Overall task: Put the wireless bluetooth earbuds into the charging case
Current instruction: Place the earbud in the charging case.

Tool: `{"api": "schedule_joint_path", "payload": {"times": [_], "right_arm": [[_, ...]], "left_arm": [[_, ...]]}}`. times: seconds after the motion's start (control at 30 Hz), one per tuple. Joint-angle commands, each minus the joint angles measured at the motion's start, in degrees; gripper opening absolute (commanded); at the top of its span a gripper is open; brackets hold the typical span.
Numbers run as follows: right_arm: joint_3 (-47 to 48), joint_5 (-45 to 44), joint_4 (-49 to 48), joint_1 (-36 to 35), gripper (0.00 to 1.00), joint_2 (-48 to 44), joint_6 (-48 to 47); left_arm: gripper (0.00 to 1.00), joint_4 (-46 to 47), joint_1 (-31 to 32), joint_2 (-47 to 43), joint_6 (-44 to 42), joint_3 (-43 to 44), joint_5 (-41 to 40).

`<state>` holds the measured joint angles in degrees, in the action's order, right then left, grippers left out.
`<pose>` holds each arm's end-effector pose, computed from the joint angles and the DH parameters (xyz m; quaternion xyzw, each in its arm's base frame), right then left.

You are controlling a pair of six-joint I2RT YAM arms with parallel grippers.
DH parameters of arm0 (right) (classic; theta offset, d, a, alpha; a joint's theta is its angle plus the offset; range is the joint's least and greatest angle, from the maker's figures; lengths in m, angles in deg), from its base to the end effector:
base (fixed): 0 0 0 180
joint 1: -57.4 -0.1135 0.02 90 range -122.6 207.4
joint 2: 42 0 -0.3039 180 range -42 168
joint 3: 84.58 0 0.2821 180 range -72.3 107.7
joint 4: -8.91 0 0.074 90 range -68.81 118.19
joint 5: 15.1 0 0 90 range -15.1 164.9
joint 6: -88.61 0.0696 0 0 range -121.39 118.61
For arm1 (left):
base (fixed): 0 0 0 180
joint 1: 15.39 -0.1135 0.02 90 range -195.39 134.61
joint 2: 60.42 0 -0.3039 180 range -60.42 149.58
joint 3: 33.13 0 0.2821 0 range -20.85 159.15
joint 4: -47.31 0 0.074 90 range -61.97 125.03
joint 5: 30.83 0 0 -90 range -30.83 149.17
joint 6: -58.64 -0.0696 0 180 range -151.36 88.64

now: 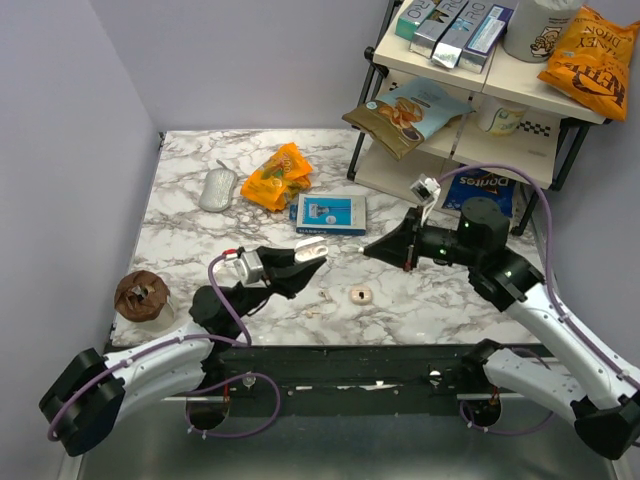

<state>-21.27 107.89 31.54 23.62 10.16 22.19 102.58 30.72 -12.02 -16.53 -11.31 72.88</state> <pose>0.1785 0.1650 0.3817 -0.2450 0.7235 0.4841 0.4268 0.1231 -0.1518 0.2825 0.2353 0.4598 -0.4856 0.7053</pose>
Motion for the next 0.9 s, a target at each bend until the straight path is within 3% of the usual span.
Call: {"api": "schedule_joint_path", "payload": {"times": [0.0, 0.13, 0.23, 0.4, 0.73, 0.87], "right_arm": [[4.0, 16.7, 6.3, 0.0, 0.01, -3.9, -1.7], [7.3, 21.3, 14.0, -0.1, 0.01, -5.8, -5.5], [7.8, 21.4, 14.3, -0.4, 0.01, -6.9, -6.5], [8.8, 21.2, 15.7, -1.0, 0.01, -6.1, -7.7], [14.5, 14.7, 22.3, -5.2, 0.01, -1.1, -13.0], [16.6, 13.2, 23.2, -6.8, 0.01, 1.5, -14.3]], "left_arm": [[0.0, 4.4, -3.3, 3.2, 3.1, 4.6, 14.4], [0.0, 8.1, -5.4, 8.5, 9.5, 9.3, 27.2], [0.0, 12.2, -5.8, 14.0, 15.1, 12.6, 33.9], [0.0, 23.3, -5.7, 22.7, 25.3, 16.0, 39.2], [0.0, 15.8, -5.2, 23.9, 23.7, 20.2, 45.4], [0.0, 7.3, -3.6, 22.3, 16.7, 21.0, 46.4]]}}
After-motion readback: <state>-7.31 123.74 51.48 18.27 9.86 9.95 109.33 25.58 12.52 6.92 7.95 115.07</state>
